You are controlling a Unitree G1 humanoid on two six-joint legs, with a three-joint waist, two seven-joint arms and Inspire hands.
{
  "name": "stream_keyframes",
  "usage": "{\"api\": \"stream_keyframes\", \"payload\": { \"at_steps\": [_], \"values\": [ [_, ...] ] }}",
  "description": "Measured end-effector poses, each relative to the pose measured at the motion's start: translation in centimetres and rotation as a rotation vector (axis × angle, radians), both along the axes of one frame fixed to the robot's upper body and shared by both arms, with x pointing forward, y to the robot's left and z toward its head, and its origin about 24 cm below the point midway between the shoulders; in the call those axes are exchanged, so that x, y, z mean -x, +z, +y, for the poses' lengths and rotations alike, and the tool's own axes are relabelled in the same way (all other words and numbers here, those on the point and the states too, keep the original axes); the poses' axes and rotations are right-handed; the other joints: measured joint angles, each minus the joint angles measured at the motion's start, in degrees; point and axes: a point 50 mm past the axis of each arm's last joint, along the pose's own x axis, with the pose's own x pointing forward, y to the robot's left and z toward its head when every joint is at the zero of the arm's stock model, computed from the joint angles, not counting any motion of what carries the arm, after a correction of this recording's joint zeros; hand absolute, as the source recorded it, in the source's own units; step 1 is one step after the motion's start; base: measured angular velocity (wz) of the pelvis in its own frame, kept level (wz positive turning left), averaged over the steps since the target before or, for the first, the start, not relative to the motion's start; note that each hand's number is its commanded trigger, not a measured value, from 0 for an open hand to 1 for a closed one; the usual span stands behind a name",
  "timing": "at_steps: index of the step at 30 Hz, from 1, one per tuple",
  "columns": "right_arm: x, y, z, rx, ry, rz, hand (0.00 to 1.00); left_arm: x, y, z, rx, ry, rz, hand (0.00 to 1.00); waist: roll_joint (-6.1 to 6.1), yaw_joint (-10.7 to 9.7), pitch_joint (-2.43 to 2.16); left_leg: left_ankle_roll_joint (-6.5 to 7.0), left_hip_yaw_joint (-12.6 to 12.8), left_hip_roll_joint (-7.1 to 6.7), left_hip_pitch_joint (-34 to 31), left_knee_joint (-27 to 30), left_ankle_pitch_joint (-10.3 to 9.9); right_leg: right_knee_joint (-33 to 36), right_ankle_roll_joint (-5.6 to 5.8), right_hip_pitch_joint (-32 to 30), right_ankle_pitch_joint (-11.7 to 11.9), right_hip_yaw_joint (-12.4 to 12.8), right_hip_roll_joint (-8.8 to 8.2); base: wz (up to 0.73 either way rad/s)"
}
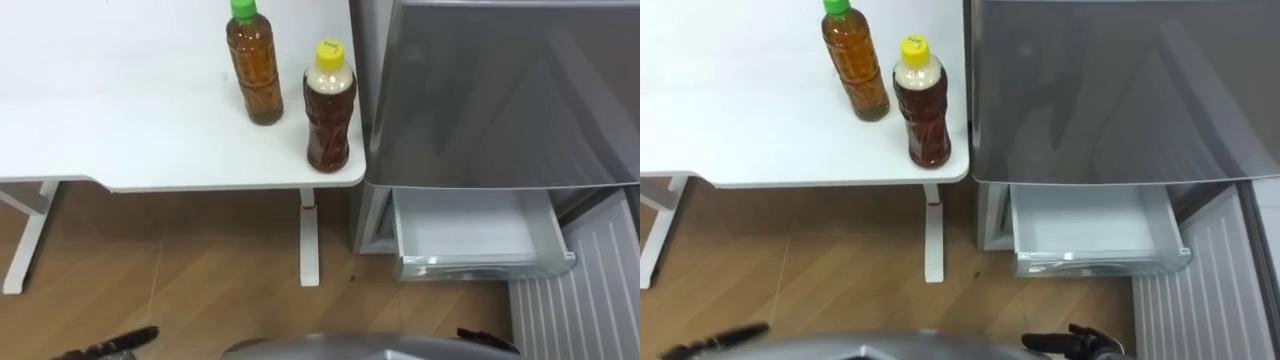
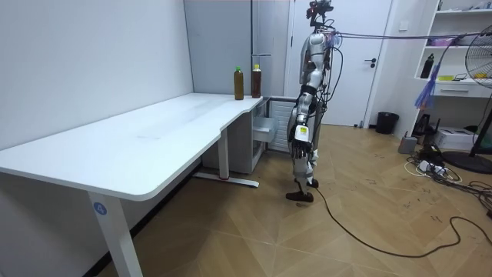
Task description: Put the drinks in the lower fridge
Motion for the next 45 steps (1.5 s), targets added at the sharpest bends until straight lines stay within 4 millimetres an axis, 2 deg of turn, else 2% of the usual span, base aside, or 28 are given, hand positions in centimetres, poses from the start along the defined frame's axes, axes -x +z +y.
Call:
{"api": "stream_keyframes", "payload": {
  "at_steps": [3,5,7,12,15,20,23,26,28,30,40,45],
  "values": [
    [-0.1,0.1,-0.2,0.016,0.005,-0.002,0.0,-2.3,2.2,0.9,-0.128,0.024,-0.111,0.0,0.31,0.8,-0.01,0.0,0.3,0.02,0.0,-0.2,0.0,0.0,0.0,-0.3,0.0,0.4,0.04,-0.06],
    [0.2,0.1,-0.3,0.028,0.014,-0.001,0.0,-4.1,4.4,1.5,-0.232,0.041,-0.224,0.0,0.26,0.9,0.0,0.0,0.2,0.0,0.0,-0.4,0.0,0.0,0.0,-0.3,0.0,0.1,0.04,0.0],
    [0.1,0.1,-0.3,0.035,0.029,-0.015,0.0,-5.1,5.8,1.8,-0.29,0.049,-0.298,0.0,0.27,0.9,-0.02,0.0,0.2,-0.03,0.0,-0.5,0.0,0.0,0.0,-0.3,0.0,0.0,0.0,0.0],
    [0.7,0.2,-0.6,0.044,0.025,-0.031,0.0,-7.5,9.1,1.7,-0.365,0.015,-0.468,0.0,0.38,0.9,-0.03,0.0,0.2,-0.04,0.0,-0.4,0.0,0.0,0.0,-0.3,0.0,0.2,-0.03,0.0],
    [0.7,0.3,-0.8,0.05,0.016,-0.039,0.0,-8.9,11.7,1.4,-0.42,-0.018,-0.602,0.0,0.35,0.6,0.03,0.0,0.1,-0.02,0.0,-0.4,0.0,0.0,0.0,-0.3,0.0,0.0,-0.01,0.0],
    [0.5,0.4,-1.0,0.033,0.029,-0.054,0.0,-11.2,16.7,-0.1,-0.506,-0.2,-0.828,0.0,0.31,-0.6,0.28,0.02,-0.5,-0.07,-1.1,0.4,0.0,-0.1,-0.01,-0.3,0.0,0.0,0.04,0.06],
    [0.5,0.4,-1.1,0.036,0.021,-0.063,0.0,-12.1,19.4,-1.1,-0.567,-0.317,-0.928,0.0,0.53,-0.9,0.25,0.02,-0.6,-0.09,-1.0,0.5,0.0,-0.1,-0.01,-0.4,0.0,-0.1,0.04,0.0],
    [0.4,0.4,-1.1,0.033,0.018,-0.074,0.0,-12.7,21.8,-2.4,-0.571,-0.413,-1.057,0.0,0.37,-1.7,0.49,0.02,-0.9,-0.15,-1.1,0.5,0.0,-0.2,-0.01,-0.4,0.0,-0.2,0.03,0.05],
    [0.3,0.4,-1.1,0.034,0.019,-0.081,0.0,-13.1,22.7,-3.4,-0.556,-0.491,-1.112,0.0,0.45,-2.0,0.51,0.02,-0.9,-0.18,-1.2,0.6,0.0,-0.3,-0.01,-0.5,0.0,-0.2,0.02,0.0],
    [-0.1,0.5,-1.1,0.039,0.02,-0.094,0.0,-13.7,23.1,-4.3,-0.527,-0.572,-1.149,0.0,0.4,-2.1,0.75,0.02,-0.9,-0.2,-1.2,0.7,0.0,-0.3,-0.01,-0.5,0.0,-0.1,0.0,0.0],
    [-0.1,0.5,-1.2,0.018,0.032,-0.103,0.0,-15.8,25.3,-8.7,-0.374,-0.999,-1.333,0.0,0.27,-3.0,0.66,0.03,-0.1,-0.02,-2.1,0.8,0.0,0.1,-0.06,-2.0,0.1,0.8,0.03,-0.05],
    [-0.4,0.5,-1.0,0.012,0.043,-0.104,0.0,-16.2,25.4,-10.4,-0.268,-1.16,-1.366,0.0,0.22,-4.0,0.67,0.03,-0.1,0.05,-2.1,0.8,0.0,0.2,-0.1,-2.0,0.1,0.8,0.08,0.0]
  ]
}}
